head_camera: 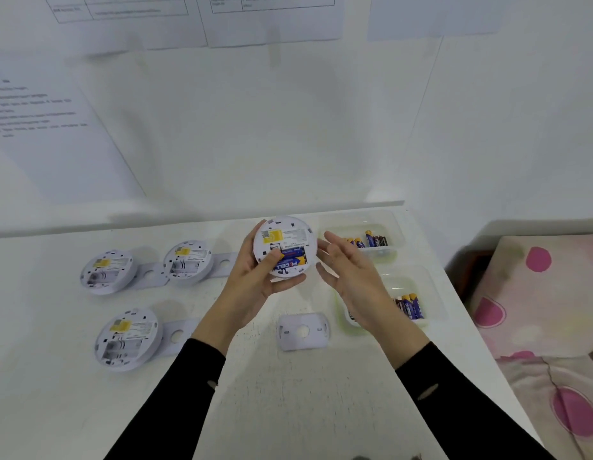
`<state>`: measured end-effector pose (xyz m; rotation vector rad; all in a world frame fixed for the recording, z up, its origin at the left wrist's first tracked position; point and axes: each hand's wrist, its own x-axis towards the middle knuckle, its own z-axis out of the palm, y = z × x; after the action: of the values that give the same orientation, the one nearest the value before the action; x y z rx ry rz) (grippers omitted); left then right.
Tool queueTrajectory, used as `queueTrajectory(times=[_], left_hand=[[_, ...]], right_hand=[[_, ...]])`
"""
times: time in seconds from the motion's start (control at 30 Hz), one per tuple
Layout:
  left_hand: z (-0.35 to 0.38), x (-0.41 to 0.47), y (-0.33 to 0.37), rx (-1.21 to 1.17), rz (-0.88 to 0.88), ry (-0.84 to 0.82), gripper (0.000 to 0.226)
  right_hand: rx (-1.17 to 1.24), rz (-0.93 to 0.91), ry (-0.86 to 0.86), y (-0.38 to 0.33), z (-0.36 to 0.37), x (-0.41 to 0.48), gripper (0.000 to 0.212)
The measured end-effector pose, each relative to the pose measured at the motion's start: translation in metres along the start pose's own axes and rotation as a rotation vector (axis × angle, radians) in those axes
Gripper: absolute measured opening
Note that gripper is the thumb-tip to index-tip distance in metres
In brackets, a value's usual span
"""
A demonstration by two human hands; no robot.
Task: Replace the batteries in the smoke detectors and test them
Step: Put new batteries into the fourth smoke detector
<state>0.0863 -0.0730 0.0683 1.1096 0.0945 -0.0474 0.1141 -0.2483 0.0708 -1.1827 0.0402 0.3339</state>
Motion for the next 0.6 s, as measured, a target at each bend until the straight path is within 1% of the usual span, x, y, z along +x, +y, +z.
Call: queueTrajectory(times=[0.03,0.07,0.1,0.13,0.17,0.2,0.23,0.27,0.33,0.47,0.53,0.6], left_hand=[[-0.004,-0.002,0.003,-0.037,0.007,0.020,0.052],[-0.008,-0.003,0.007,-0.068,0.014,0.039,0.050],[-0.012,-0.005,0.010,-0.089,0.019,0.058,0.047],[-0.014,-0.007,0.012,-0.101,0.022,0.076,0.044],[-0.017,-0.009,0.014,-0.109,0.022,0.094,0.043],[-0.020,-0.011,0.015,-0.119,0.016,0.109,0.043],[-0.022,-0.013,0.015,-0.128,0.005,0.123,0.043],[-0.024,-0.016,0.015,-0.135,-0.008,0.133,0.043],[-0.027,-0.022,0.011,-0.139,-0.014,0.146,0.043],[-0.029,-0.033,0.002,-0.155,-0.002,0.163,0.044],[-0.029,-0.035,0.001,-0.170,0.005,0.176,0.044],[-0.028,-0.038,0.001,-0.180,0.000,0.215,0.045]], right_hand=[[-0.168,-0.057,0.028,0.007,0.002,-0.006,0.028],[-0.377,-0.128,0.031,0.014,0.002,-0.012,0.031],[-0.589,-0.199,-0.018,0.023,0.000,-0.018,0.034],[-0.787,-0.251,-0.118,0.033,-0.003,-0.023,0.034],[-0.970,-0.268,-0.252,0.044,-0.007,-0.025,0.034],[-1.135,-0.252,-0.378,0.054,-0.012,-0.027,0.038],[-1.265,-0.235,-0.463,0.063,-0.017,-0.028,0.046],[-1.352,-0.238,-0.499,0.071,-0.021,-0.028,0.054],[-1.406,-0.286,-0.490,0.078,-0.025,-0.030,0.061],[-1.424,-0.401,-0.447,0.079,-0.026,-0.033,0.055],[-1.320,-0.448,-0.366,0.076,-0.023,-0.040,0.053],[-1.144,-0.540,-0.219,0.067,-0.015,-0.050,0.049]])
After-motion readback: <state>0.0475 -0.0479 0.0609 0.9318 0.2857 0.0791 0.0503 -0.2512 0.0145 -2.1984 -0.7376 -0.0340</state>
